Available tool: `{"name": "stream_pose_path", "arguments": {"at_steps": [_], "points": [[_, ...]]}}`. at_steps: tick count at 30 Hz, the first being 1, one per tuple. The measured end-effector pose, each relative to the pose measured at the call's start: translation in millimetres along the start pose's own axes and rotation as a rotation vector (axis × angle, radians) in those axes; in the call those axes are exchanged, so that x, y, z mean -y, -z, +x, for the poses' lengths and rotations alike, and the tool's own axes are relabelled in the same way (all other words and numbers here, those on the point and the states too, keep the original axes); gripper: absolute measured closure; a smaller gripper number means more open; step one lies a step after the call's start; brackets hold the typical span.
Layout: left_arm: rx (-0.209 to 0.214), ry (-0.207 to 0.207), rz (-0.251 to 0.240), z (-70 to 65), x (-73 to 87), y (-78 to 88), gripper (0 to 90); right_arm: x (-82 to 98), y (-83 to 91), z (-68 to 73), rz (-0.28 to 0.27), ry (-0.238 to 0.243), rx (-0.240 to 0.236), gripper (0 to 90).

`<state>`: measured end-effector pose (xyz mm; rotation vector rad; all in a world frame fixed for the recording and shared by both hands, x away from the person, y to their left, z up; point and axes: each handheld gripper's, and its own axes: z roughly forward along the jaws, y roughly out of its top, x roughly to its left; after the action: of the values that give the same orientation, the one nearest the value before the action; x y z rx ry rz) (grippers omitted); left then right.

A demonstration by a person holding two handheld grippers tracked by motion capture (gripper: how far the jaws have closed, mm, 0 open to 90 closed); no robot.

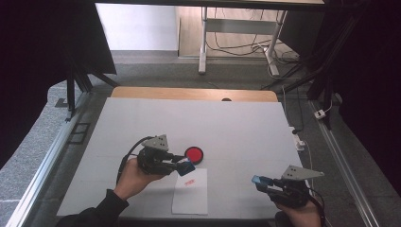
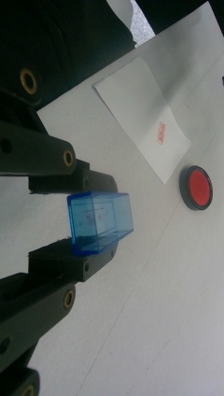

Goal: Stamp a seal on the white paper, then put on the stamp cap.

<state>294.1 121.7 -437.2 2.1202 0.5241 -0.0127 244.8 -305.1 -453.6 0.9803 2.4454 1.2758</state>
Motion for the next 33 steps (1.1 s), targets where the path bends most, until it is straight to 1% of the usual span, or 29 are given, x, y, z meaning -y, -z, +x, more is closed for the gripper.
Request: {"name": "stream_pose_path", "arguments": {"at_steps": [2, 7, 10, 16, 23, 26, 31, 33], "points": [[0.01, -0.006, -0.008, -0.1, -0.1, 1.5, 70.0, 0.0, -0.1, 0.0, 0.001, 0.0, 0.001, 68.4], [0.02, -0.024, -0.02, -1.3, -1.4, 4.6, 70.1, -0.5, 0.2, 0.8, 0.003, 0.004, 0.006, 68.4], [0.027, -0.034, -0.024, -1.6, -1.7, 5.6, 70.1, -2.0, -0.2, 2.5, -0.004, 0.006, -0.002, 68.4], [0.033, -0.043, -0.026, -1.9, -1.7, 5.7, 70.1, -6.1, -4.4, 5.9, 0.016, 0.012, -0.046, 68.5], [0.039, -0.056, -0.031, -2.3, -1.6, 4.6, 70.1, -13.3, -8.0, 11.5, 0.005, 0.046, -0.061, 68.5], [0.041, -0.06, -0.033, -2.1, -1.4, 4.5, 70.1, -16.7, -10.3, 13.9, -0.007, 0.051, -0.081, 68.5], [0.046, -0.063, -0.038, -1.7, -1.0, 4.6, 70.1, -23.3, -16.6, 19.2, -0.001, 0.072, -0.106, 68.5], [0.047, -0.064, -0.041, -1.4, -1.0, 4.9, 70.1, -25.6, -19.9, 21.4, 0.0, 0.082, -0.123, 68.5]]}}
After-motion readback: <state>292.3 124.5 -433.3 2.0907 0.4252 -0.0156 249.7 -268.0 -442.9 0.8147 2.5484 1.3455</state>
